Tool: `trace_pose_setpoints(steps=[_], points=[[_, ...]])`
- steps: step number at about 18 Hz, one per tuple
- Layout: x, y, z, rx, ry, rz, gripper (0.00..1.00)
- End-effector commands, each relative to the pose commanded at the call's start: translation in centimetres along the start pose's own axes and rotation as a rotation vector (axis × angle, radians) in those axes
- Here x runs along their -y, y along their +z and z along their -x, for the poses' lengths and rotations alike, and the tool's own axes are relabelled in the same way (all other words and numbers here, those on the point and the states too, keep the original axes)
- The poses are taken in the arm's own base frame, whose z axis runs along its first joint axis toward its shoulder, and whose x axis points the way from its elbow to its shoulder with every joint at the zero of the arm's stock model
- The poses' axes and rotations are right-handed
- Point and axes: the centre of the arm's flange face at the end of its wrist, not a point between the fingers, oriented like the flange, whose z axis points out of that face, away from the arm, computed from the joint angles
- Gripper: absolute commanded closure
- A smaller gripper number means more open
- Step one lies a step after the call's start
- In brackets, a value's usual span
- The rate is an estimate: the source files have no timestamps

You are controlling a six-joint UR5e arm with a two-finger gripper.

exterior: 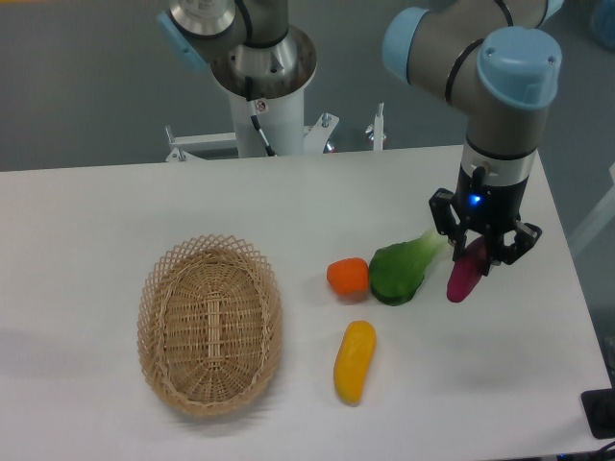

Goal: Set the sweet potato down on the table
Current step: 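Carry the purple sweet potato in the gripper down toward the table, then lower the sweet potato onto the table beside the bok choy and open the gripper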

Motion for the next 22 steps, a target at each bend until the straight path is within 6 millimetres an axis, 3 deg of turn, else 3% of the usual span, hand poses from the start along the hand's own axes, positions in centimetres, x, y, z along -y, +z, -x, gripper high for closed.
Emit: trace_pose_setpoints(steps=[13,15,19,22], points=[[1.9,2.7,-0.3,-0.011,-0.078,-0.003,0.74],[4.1,4.0,-1.1,-0.007,-0.115,-0.014,0.74],[5.9,7.6,-2.1,0.054,-0.202,-0.051,0.74],[5.7,11.2,-2.0,0.118,-0.208,-0.052,0.74]])
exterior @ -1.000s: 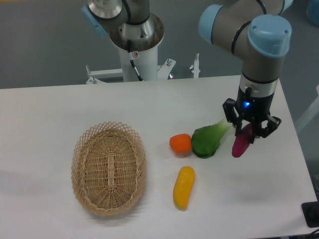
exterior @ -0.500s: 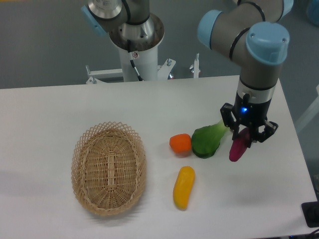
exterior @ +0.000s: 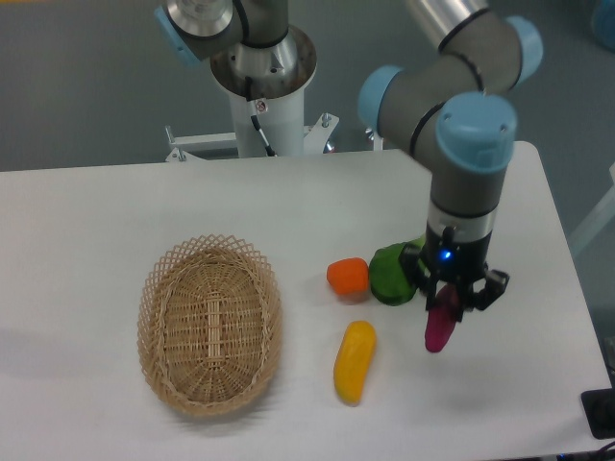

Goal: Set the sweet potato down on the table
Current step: 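Lower the sweet potato onto the table beside the bok choy and open the gripper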

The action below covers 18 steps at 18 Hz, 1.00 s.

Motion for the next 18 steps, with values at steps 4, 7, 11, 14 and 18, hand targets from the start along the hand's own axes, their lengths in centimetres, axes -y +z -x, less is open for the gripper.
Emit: trace_pose_setpoints(steps=[4,7,11,14,18], points=[[-1.3,5.4,0.6,0.022,0.048,0.107,0.74],[-1.5,7.1,0.6,0.020,0.076,0.112,0.74],[-2.1,9.7,0.5,0.028,0.127,0.127,0.74],[-2.7,10.6,0.2,0.022,0.150,0.152,0.74],[-3.3,11.5,-0.7,-0.004,0.149,0.164,0.73]])
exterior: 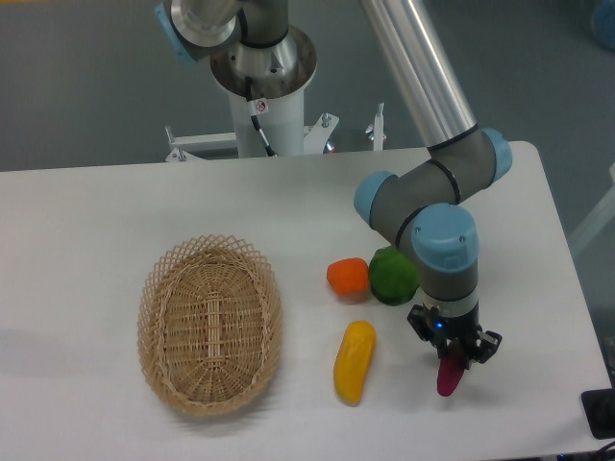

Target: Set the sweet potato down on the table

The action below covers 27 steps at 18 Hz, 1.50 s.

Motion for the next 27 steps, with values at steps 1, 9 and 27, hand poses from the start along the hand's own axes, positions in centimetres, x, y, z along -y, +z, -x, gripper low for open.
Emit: trace_pose_setpoints(steps=[1,9,27], points=[[-0.1,-0.1,0.1,0.001,0.001,0.000,0.73],[-0.1,-0.1,-0.1,-0.001,0.000,0.002,0.00],[0.6,-22.4,1.8,0.135,0.026,-0.074,0.00]])
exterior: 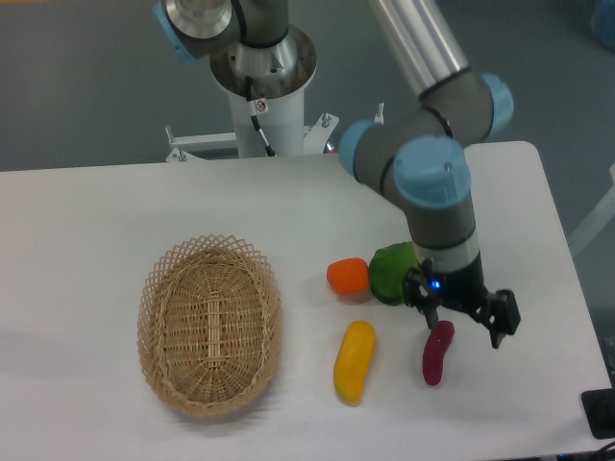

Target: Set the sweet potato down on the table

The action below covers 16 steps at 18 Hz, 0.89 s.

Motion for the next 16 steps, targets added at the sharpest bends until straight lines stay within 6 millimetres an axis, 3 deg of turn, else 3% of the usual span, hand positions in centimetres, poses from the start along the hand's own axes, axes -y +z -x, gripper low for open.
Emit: trace_pose_setpoints(steps=[2,10,16], points=[[-0.7,-1.3,0.7,-0.040,0.055,0.022,0.00],[-8.0,-3.1,2.8,-0.166,0.224,0.045,0.00],[-9.2,-3.8,3.2,-0.163,0.225,0.004,0.00]])
